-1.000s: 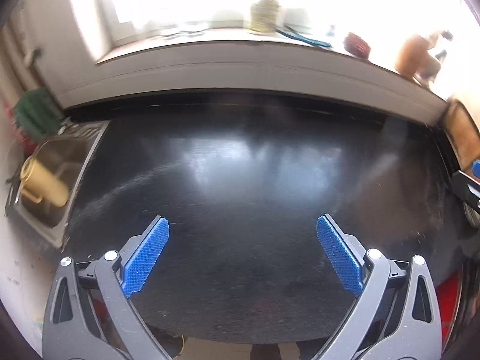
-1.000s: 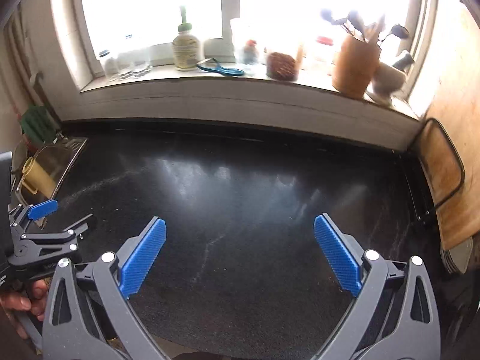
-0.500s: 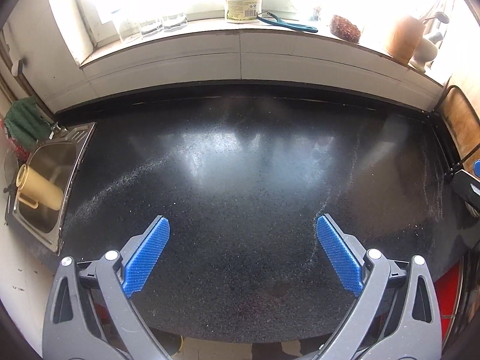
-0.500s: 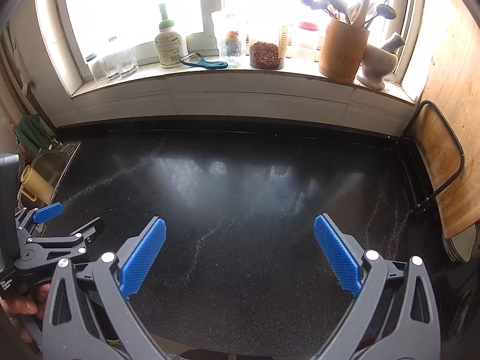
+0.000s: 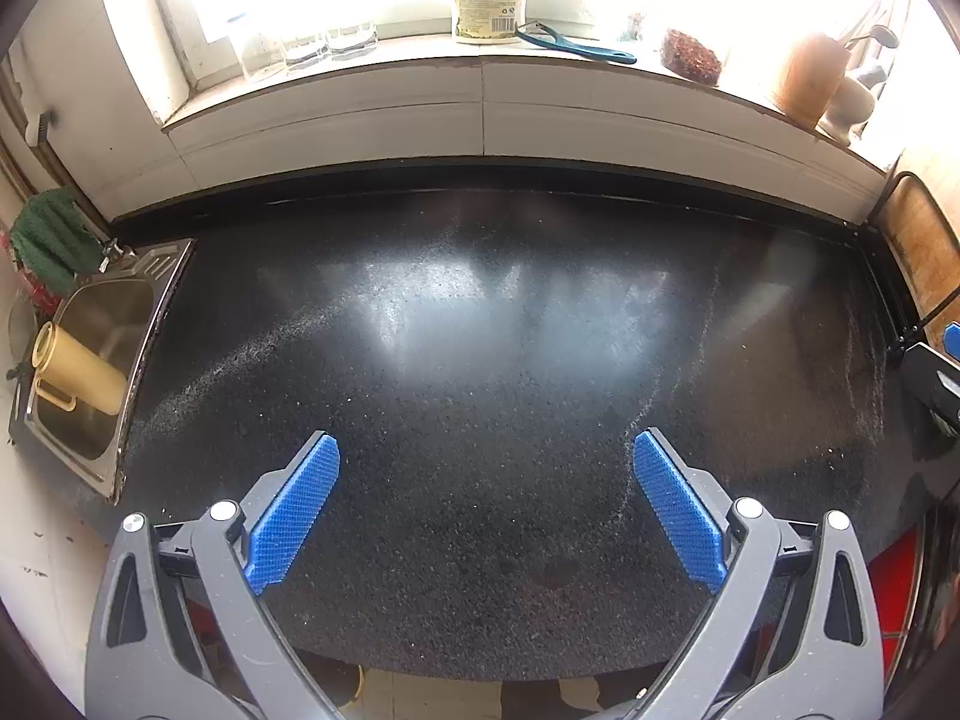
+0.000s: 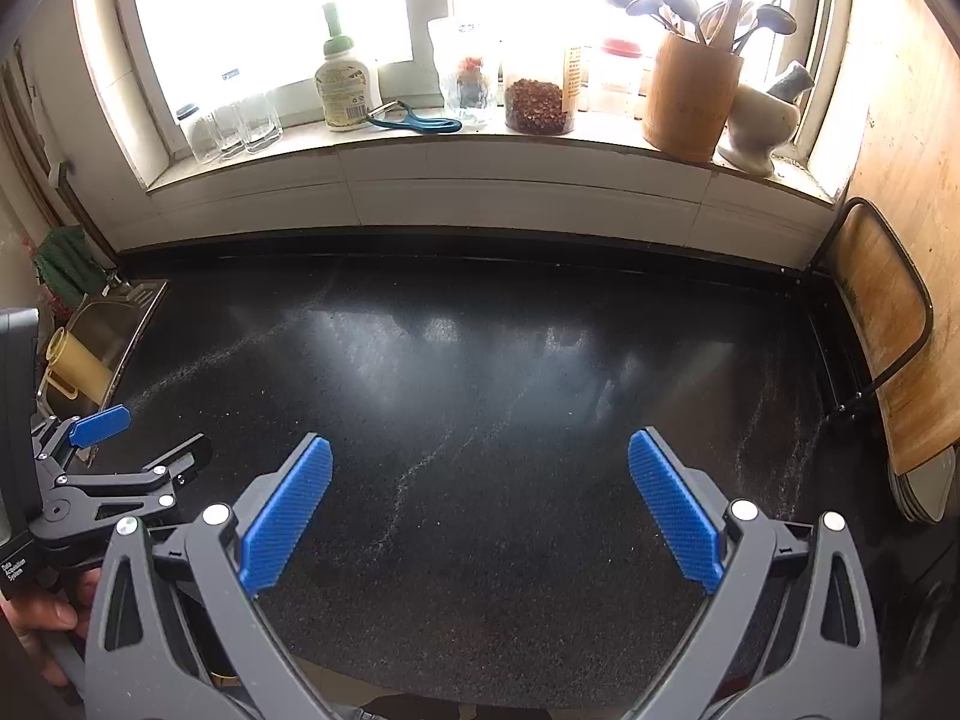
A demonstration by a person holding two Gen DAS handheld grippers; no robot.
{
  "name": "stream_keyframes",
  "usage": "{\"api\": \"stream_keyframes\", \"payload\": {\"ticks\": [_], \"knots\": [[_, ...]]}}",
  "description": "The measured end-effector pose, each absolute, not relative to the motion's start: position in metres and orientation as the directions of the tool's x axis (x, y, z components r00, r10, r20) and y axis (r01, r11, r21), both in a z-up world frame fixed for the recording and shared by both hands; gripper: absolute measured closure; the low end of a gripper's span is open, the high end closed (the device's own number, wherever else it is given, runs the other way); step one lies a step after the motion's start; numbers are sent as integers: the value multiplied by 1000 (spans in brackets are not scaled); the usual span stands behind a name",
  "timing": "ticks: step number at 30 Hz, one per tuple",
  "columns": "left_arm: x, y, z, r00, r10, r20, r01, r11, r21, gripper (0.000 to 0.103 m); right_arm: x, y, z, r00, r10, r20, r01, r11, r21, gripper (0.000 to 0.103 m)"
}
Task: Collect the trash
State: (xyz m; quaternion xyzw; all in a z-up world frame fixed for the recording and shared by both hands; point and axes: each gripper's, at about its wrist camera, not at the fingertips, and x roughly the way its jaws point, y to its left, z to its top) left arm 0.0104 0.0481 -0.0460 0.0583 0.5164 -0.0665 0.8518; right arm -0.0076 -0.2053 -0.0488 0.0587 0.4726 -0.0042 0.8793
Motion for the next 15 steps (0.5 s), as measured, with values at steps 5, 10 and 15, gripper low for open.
{"api": "stream_keyframes", "payload": {"ticks": [5,10,15], "knots": [[10,48,-46,457,-54,-888,173,985,29,7,-8,-205,-49,553,47,-832,66,993,100,7],[9,47,-45,456,-57,-888,175,984,27,7,-10,-204,-48,554,45,-832,69,993,100,7],[9,47,-45,457,-56,-888,174,984,27,7,-9,-204,-49,552,49,-832,67,992,103,7]]}}
